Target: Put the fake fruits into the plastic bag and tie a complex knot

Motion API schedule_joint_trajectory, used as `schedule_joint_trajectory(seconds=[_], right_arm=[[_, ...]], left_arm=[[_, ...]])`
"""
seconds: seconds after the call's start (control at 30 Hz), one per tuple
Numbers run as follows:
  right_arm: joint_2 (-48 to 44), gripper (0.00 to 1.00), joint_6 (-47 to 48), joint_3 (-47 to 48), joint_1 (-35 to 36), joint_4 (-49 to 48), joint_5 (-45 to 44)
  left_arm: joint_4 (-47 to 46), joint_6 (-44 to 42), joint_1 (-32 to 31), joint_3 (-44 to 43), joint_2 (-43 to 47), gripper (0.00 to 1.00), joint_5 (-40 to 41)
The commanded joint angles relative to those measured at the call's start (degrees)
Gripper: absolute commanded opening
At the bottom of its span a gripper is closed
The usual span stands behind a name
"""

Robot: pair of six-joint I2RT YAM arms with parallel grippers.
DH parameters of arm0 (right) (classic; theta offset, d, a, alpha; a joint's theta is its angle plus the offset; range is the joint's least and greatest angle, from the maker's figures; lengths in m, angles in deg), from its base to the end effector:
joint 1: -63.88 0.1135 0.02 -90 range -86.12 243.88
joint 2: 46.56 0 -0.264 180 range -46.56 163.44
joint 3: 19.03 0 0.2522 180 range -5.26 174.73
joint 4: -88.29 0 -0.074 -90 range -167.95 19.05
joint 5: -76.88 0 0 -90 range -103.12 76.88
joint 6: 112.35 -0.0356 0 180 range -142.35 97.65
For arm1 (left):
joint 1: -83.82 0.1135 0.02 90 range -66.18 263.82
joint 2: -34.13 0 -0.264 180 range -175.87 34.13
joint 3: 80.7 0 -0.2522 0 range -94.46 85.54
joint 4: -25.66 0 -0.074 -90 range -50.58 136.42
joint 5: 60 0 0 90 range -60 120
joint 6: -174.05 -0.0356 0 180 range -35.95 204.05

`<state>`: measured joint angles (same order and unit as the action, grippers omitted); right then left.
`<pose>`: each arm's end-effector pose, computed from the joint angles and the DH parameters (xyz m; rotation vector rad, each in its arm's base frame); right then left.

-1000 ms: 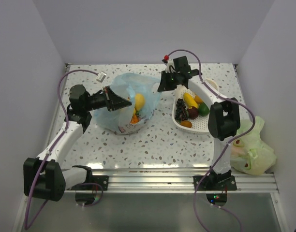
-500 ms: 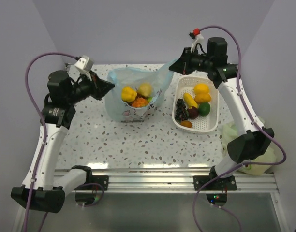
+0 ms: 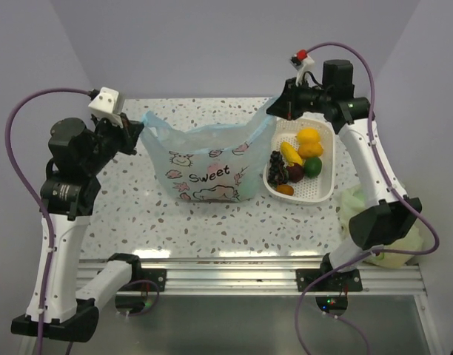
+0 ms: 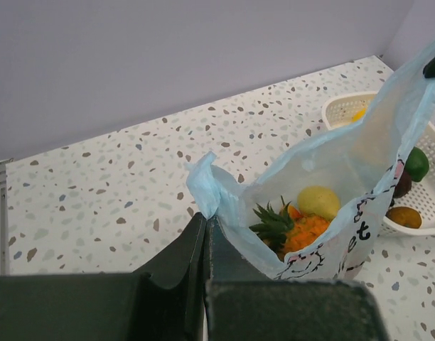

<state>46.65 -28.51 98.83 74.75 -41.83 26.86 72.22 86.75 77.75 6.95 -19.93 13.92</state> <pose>0.3449 0.0895 0.4391 -0.5318 1.9375 0.8882 0.1681 -0.0278 0.4680 0.2591 1.7026 -0.3538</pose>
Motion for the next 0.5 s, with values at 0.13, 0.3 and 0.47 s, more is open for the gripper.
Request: schedule_joint_trajectory(seconds=[0.13, 0.3, 0.47], right_arm=[[-8.0, 0.0, 9.8, -7.6, 0.1, 2.7, -8.4], [-12.5, 0.0, 8.8, -21.8, -0.2, -3.8, -15.9], [-11.8, 0.0, 6.9, -28.9, -0.1, -8.0, -15.6]], left_arm=[[-2.9, -0.5, 0.4, 6.1, 3.9, 0.0, 14.3], [-5.5, 1.0, 0.4, 17.3, 6.2, 0.0, 21.8], [-6.3, 2.7, 0.4, 26.1, 4.3, 0.0, 23.7]])
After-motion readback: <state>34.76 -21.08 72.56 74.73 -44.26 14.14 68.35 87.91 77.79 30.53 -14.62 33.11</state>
